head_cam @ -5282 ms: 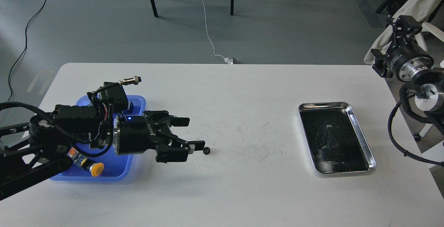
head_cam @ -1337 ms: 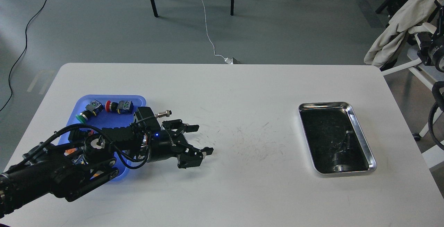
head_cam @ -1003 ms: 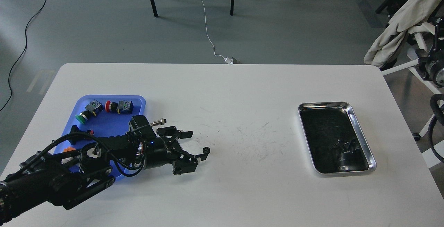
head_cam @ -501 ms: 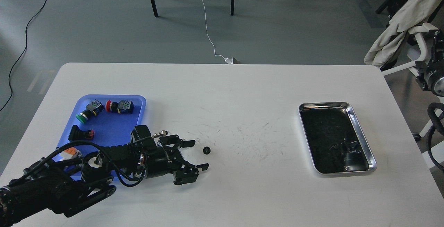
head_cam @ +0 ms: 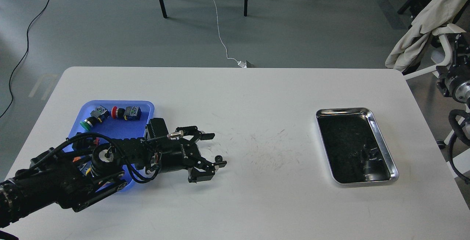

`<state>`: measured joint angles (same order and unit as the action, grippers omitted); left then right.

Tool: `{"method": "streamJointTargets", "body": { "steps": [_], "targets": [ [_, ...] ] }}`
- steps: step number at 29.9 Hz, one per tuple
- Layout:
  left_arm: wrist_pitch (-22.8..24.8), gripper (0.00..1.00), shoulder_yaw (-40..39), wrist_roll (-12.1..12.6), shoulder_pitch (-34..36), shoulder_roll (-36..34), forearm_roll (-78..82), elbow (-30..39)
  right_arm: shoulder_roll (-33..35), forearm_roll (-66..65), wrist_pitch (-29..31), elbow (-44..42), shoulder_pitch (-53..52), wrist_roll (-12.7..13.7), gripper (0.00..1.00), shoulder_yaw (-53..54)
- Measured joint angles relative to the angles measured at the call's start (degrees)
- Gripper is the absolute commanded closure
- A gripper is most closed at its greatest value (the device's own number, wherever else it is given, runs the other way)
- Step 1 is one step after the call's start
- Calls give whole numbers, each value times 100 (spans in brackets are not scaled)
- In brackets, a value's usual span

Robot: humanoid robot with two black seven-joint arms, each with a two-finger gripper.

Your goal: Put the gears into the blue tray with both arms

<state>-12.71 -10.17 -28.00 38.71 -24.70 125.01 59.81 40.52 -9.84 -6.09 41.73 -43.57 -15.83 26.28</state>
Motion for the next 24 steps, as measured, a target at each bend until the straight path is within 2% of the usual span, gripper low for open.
{"method": "streamJointTargets", "body": {
  "steps": [10, 24],
  "targets": [
    [-246, 8, 331, 0, 67, 70, 0, -36, 0, 0, 1, 2, -14, 0, 1, 0],
    [-679, 23, 399, 1, 104, 339, -1, -704, 0, -8, -6, 2, -22, -8, 1, -12]
  ]
}}
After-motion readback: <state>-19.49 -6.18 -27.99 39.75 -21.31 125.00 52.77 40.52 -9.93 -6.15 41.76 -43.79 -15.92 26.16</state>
